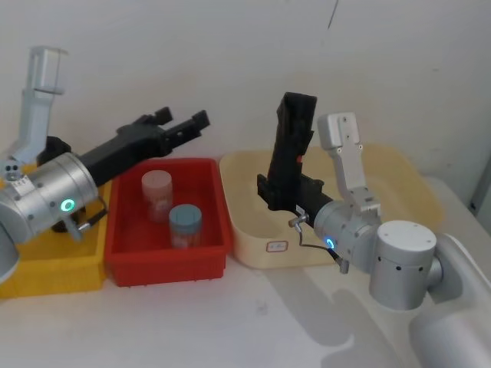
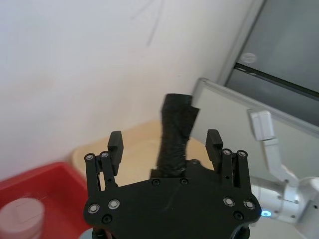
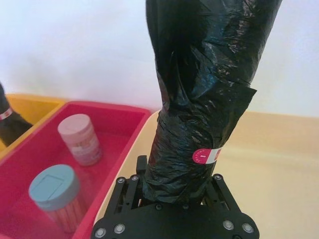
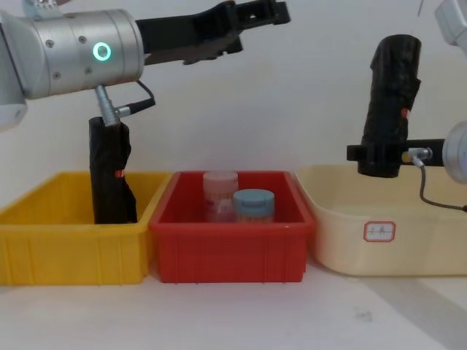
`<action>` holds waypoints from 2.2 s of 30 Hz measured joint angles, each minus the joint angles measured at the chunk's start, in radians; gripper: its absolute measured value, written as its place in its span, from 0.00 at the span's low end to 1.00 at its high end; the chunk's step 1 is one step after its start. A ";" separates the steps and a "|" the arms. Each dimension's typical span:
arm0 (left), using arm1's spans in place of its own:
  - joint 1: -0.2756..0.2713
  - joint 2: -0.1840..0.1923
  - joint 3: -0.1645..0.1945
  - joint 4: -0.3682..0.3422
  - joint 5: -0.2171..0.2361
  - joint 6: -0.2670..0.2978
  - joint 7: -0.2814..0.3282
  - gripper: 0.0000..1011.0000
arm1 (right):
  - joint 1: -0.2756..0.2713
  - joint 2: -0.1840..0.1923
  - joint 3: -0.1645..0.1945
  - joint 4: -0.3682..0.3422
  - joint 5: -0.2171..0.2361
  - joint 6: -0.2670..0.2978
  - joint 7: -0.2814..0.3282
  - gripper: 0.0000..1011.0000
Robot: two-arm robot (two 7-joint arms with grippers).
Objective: Pick up the garbage bag with the one hand and transfer it to the other hand.
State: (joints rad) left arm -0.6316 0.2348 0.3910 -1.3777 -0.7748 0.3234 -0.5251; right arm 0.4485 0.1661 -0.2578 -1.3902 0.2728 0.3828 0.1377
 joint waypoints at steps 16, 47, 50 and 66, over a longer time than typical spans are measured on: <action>0.033 0.018 -0.037 -0.061 0.061 -0.023 0.213 0.99 | 0.032 -0.025 0.031 0.041 0.003 0.018 -0.029 0.78; 0.042 0.016 -0.079 -0.078 0.175 -0.045 0.468 0.99 | 0.017 0.000 -0.006 0.010 -0.014 0.011 0.041 0.99; 0.042 0.016 -0.080 -0.078 0.179 -0.045 0.476 0.99 | 0.015 0.008 -0.024 -0.001 -0.019 0.008 0.064 0.99; 0.042 0.016 -0.083 -0.078 0.187 -0.047 0.491 0.99 | 0.056 0.002 -0.131 0.016 -0.047 0.037 0.149 0.99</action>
State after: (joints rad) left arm -0.5898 0.2508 0.3080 -1.4558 -0.5882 0.2765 -0.0339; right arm 0.5049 0.1679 -0.3892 -1.3744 0.2254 0.4196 0.2866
